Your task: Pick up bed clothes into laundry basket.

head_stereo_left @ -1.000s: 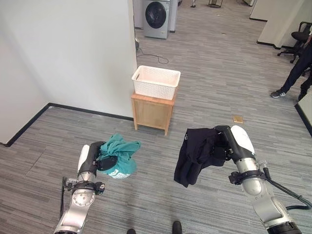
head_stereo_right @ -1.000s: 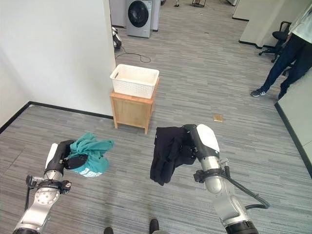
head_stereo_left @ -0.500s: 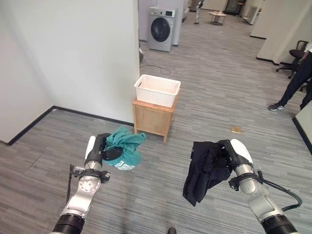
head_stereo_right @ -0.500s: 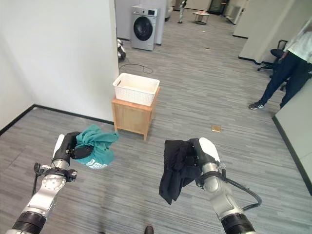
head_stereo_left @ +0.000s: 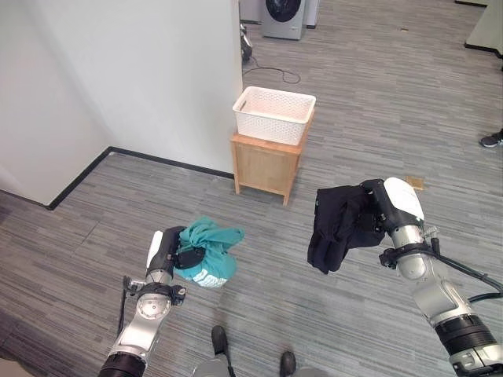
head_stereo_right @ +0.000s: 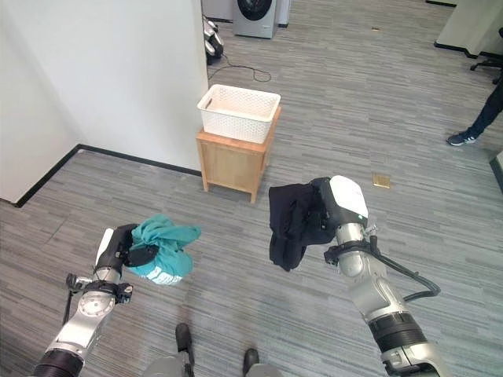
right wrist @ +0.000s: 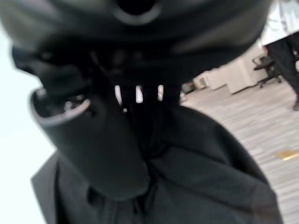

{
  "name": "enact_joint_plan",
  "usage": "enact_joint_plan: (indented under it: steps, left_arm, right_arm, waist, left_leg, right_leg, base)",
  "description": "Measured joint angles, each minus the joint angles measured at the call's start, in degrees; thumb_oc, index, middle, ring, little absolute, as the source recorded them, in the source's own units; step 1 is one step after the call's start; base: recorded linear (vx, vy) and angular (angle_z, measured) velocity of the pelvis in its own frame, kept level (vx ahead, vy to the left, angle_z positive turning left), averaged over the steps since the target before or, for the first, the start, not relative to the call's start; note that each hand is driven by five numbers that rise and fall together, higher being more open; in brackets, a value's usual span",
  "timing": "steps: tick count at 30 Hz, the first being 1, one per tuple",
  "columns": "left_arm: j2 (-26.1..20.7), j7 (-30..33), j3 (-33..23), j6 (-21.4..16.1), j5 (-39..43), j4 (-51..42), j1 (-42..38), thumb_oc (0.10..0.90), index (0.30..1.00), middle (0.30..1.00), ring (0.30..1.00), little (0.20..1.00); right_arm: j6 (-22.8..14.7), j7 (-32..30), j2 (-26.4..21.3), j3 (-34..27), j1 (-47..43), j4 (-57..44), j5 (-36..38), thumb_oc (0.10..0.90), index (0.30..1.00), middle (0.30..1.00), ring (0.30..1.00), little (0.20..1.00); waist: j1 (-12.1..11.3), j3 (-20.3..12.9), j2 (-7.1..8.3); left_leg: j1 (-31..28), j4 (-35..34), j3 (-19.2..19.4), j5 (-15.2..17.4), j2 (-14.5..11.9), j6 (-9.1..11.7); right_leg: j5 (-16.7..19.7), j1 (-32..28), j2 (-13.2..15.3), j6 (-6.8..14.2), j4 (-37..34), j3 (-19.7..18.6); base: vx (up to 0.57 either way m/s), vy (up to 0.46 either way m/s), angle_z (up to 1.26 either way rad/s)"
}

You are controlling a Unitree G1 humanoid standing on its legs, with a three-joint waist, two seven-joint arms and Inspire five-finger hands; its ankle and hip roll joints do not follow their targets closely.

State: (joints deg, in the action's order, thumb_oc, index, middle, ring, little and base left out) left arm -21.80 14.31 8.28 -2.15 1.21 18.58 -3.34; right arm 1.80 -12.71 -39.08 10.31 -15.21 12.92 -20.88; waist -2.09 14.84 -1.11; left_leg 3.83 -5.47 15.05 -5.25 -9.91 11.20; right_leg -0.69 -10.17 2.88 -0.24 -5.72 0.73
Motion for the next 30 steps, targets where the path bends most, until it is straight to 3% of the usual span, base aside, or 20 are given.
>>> enact_joint_plan:
  steps: [2, 3, 5, 6, 8, 9, 12, 13, 16, 17, 18, 19, 20, 21, 24, 25, 26, 27, 29, 30]
  left_arm:
    - [-0.02, -0.07, -0.01, 0.08, 0.85, -0.54, 0.96, 0.4, 0.3, 0.3, 0.3, 0.3]
    - [0.05, -0.09, -0.14, 0.04, 0.93, -1.53, 2.6, 0.4, 0.3, 0.3, 0.3, 0.3]
    - [-0.42, -0.17, -0.62, 0.04, 0.92, -1.52, 2.65, 0.4, 0.3, 0.3, 0.3, 0.3]
    - [-1.89, -0.25, -0.7, 0.18, 0.89, -1.6, 2.82, 0.4, 0.3, 0.3, 0.3, 0.3]
    - [-5.97, -0.23, -0.76, 0.47, 0.78, -2.21, 2.93, 0.4, 0.3, 0.3, 0.3, 0.3]
    - [-8.28, -0.19, -1.0, 1.06, 0.6, -2.56, 2.82, 0.4, 0.3, 0.3, 0.3, 0.3]
    - [-9.89, 0.14, -1.68, 1.32, -0.32, -4.19, 1.97, 0.4, 0.3, 0.3, 0.3, 0.3]
    - [-10.23, -0.21, -1.66, 1.26, -0.51, -4.65, 0.71, 0.4, 0.3, 0.3, 0.3, 0.3]
    - [-9.82, -0.02, -1.76, 1.2, -0.82, -6.05, -0.64, 0.4, 0.3, 0.3, 0.3, 0.3]
    - [-9.36, -0.31, -1.54, 1.21, -0.87, -6.0, -1.25, 0.4, 0.3, 0.3, 0.3, 0.3]
    - [-8.27, -0.32, -1.58, 1.18, -1.3, -5.97, -1.23, 0.4, 0.3, 0.3, 0.3, 0.3]
    - [-7.39, -0.99, -1.71, 0.91, -1.45, -5.87, -1.26, 0.4, 0.3, 0.3, 0.3, 0.3]
    - [-6.87, -1.11, -1.72, 0.88, -1.47, -5.8, -1.31, 0.4, 0.3, 0.3, 0.3, 0.3]
    - [-6.87, -1.11, -1.72, 0.88, -1.47, -5.8, -1.31, 0.4, 0.3, 0.3, 0.3, 0.3]
    - [-3.96, -1.17, -2.26, 0.81, -1.99, -4.5, -0.27, 0.4, 0.3, 0.3, 0.3, 0.3]
    - [-1.86, -0.92, -2.04, 0.92, -2.01, -4.56, -0.1, 0.4, 0.3, 0.3, 0.3, 0.3]
    - [0.11, -1.14, -1.3, 0.76, -2.07, -4.66, 0.22, 0.4, 0.3, 0.3, 0.3, 0.3]
    - [0.42, -1.15, -0.95, 0.68, -2.08, -4.78, 0.17, 0.4, 0.3, 0.3, 0.3, 0.3]
    - [2.52, -1.04, -0.86, 0.2, -1.71, -3.74, -0.15, 0.4, 0.3, 0.3, 0.3, 0.3]
    - [2.79, -0.82, -0.57, 0.17, -1.17, -3.82, 0.06, 0.4, 0.3, 0.3, 0.3, 0.3]
  right_arm:
    - [-0.04, 0.16, -0.26, 0.24, 0.61, -0.34, -0.01, 0.4, 0.3, 0.3, 0.3, 0.3]
    - [-0.06, 0.15, -0.41, 0.29, 1.02, -1.01, -0.02, 0.4, 0.3, 0.3, 0.3, 0.3]
    - [-0.07, 0.19, 0.18, 0.73, 1.61, -1.67, -0.03, 0.4, 0.3, 0.3, 0.3, 0.3]
    - [-0.1, 1.3, 1.42, 1.47, 2.91, -2.63, -0.13, 0.4, 0.3, 0.3, 0.3, 0.3]
    - [-0.77, 1.76, 5.17, 1.74, 4.39, -3.3, -0.54, 0.4, 0.3, 0.3, 0.3, 0.3]
    - [-1.19, 1.89, 7.07, 2.19, 3.33, -3.35, -1.05, 0.4, 0.3, 0.3, 0.3, 0.3]
    - [-1.7, 1.92, 7.71, 2.39, 2.89, -5.08, -1.33, 0.4, 0.3, 0.3, 0.3, 0.3]
    - [-1.68, 1.9, 7.56, 2.36, 2.87, -5.29, -1.34, 0.4, 0.3, 0.3, 0.3, 0.3]
    - [-1.78, 1.91, 7.48, 2.24, 2.56, -6.58, -1.43, 0.4, 0.3, 0.3, 0.3, 0.3]
    - [-1.8, 1.91, 7.4, 2.21, 2.53, -7.03, -1.43, 0.4, 0.3, 0.3, 0.3, 0.3]
    - [-1.82, 1.89, 7.35, 2.2, 2.76, -7.01, -1.43, 0.4, 0.3, 0.3, 0.3, 0.3]
    - [-1.86, 1.43, 7.25, 1.21, 3.55, -7.12, -1.43, 0.4, 0.3, 0.3, 0.3, 0.3]
    - [-1.82, 1.21, 7.3, 0.34, 4.23, -7.28, -1.44, 0.4, 0.3, 0.3, 0.3, 0.3]
    - [-1.82, 1.21, 7.3, 0.34, 4.23, -7.28, -1.44, 0.4, 0.3, 0.3, 0.3, 0.3]
    - [-1.5, 0.48, 6.45, -2.39, 8.91, -8.02, -2.15, 0.4, 0.3, 0.3, 0.3, 0.3]
    - [-0.93, 0.51, 5.04, -3.55, 11.47, -9.94, -2.84, 0.4, 0.3, 0.3, 0.3, 0.3]
    - [-0.75, 0.64, 2.3, -3.65, 11.93, -9.52, -3.05, 0.4, 0.3, 0.3, 0.3, 0.3]
    - [-0.64, 0.69, 1.62, -4.01, 11.84, -9.56, -3.27, 0.4, 0.3, 0.3, 0.3, 0.3]
    - [-0.45, 0.79, 1.0, -6.0, 11.58, -10.14, -3.93, 0.4, 0.3, 0.3, 0.3, 0.3]
    - [-0.06, 0.78, -0.78, -6.51, 10.73, -12.58, -3.99, 0.4, 0.3, 0.3, 0.3, 0.3]
  waist:
    - [-0.76, -0.07, -0.13]
    - [-1.46, -0.69, -0.94]
    - [-3.25, -0.37, 1.0]
    - [-4.2, -0.47, 1.48]
    - [-4.42, -1.65, 4.61]
    - [-4.32, -1.72, 5.49]
    - [-2.04, -1.6, 4.46]
    - [-1.11, -1.41, 4.13]
    - [1.38, -0.84, 2.93]
    - [3.11, -0.56, 2.51]
    - [4.18, -0.56, 2.25]
    - [5.89, -1.31, 2.94]
    - [6.12, -1.78, 3.29]
    - [6.12, -1.78, 3.29]
    - [7.38, -3.28, 1.34]
    - [8.06, -3.44, -0.48]
    - [8.7, -3.64, -2.76]
    - [8.73, -3.63, -3.21]
    - [8.66, -2.64, -2.8]
    - [8.8, -1.79, -2.18]
  left_leg:
    - [0.39, 0.08, -0.63, 0.07, -0.86, 0.55]
    - [-0.13, 0.82, -1.49, 0.33, -1.29, -0.24]
    - [0.41, 5.13, -0.29, -1.66, 1.63, -1.84]
    - [-0.54, 6.25, 2.12, -0.68, 2.16, -8.76]
    - [-3.03, 4.91, 4.22, -0.74, 4.65, -13.78]
    - [-5.21, 2.83, 5.58, -1.18, 6.07, -14.54]
    - [-8.29, 1.08, 6.46, -0.31, 7.09, -16.9]
    - [-9.16, 0.98, 5.75, 1.15, 7.16, -18.48]
    - [-10.61, 0.45, 4.7, 1.94, 6.8, -17.96]
    - [-11.47, 0.45, 4.44, 2.53, 6.99, -17.32]
    - [-13.47, 0.43, 4.41, 4.22, 7.24, -15.6]
    - [-14.54, 0.42, 3.42, 6.92, 8.28, -14.21]
    - [-15.05, 0.15, 3.62, 7.54, 8.62, -13.44]
    - [-15.05, 0.15, 3.62, 7.54, 8.62, -13.44]
    - [-20.54, 0.09, 1.98, 11.1, 5.69, -7.51]
    - [-21.16, 1.09, 1.11, 11.13, 3.99, -6.74]
    - [-21.94, 2.76, 1.06, 10.53, 1.56, -6.07]
    - [-21.33, 4.91, 1.11, 10.29, 0.59, -5.63]
    - [-16.22, 21.99, -2.28, 8.67, -2.3, -2.6]
    - [-9.79, 38.16, -6.59, 5.89, -4.46, -0.7]
  right_leg:
    - [-1.34, -1.59, 2.06, 2.26, -0.08, -1.2]
    - [-3.05, -2.37, 4.24, 5.29, -0.08, -2.69]
    - [-6.25, -2.8, 7.92, 4.52, 1.33, -3.25]
    - [-8.88, -1.69, 9.12, 9.32, 9.0, -0.78]
    - [-5.37, -0.35, 9.98, 12.9, 20.94, 0.23]
    - [-4.14, 4.0, 12.31, 15.63, 31.1, 0.65]
    - [-3.72, 13.27, 17.57, 15.34, 45.11, 7.18]
    - [-3.61, 16.02, 17.93, 14.93, 45.08, 8.12]
    - [-4.26, 18.41, 16.2, 15.13, 36.59, 13.41]
    - [-3.07, 19.26, 14.02, 13.79, 29.92, 14.89]
    - [-0.96, 18.96, 9.6, 11.87, 15.92, 16.96]
    - [3.13, 19.56, 8.5, 11.56, 5.99, 17.6]
    - [3.48, 19.66, 8.61, 11.52, 0.27, 18.13]
    - [3.48, 19.66, 8.61, 11.52, 0.27, 18.13]
    - [12.15, 21.15, 9.45, 10.22, 1.92, 17.69]
    - [14.91, 20.45, 7.51, 7.44, 3.96, 15.72]
    - [15.44, 18.68, 4.96, 2.28, 4.27, 15.34]
    - [15.82, 18.06, 4.28, 1.43, 4.03, 15.37]
    - [12.81, 13.42, 2.96, 0.61, 2.59, 15.79]
    - [11.37, 10.27, 1.98, -0.49, 1.76, 15.5]
  base:
    - [0.62, 0.191, -0.31]
    - [0.47, 0.144, -0.45]
    - [0.47, 0.143, -0.61]
    - [0.5, 0.156, -0.5]
    - [0.64, 0.278, -0.29]
    - [0.58, 0.289, -0.22]
    - [0.37, 0.121, -0.02]
    - [0.56, 0.084, 0.13]
    - [0.37, -0.061, 0.27]
    - [0.68, -0.193, 0.17]
    - [0.98, -0.319, 0.34]
    - [0.67, -0.226, 0.21]
    - [0.47, -0.189, 0.22]
    - [0.18, -0.049, 0.0]
    - [0.77, -0.35, 0.26]
    - [0.46, -0.305, 0.52]
    - [0.46, -0.312, 0.46]
    - [0.54, -0.479, 0.19]
    - [0.37, -0.39, -0.13]
    - [0.24, -0.237, -0.42]
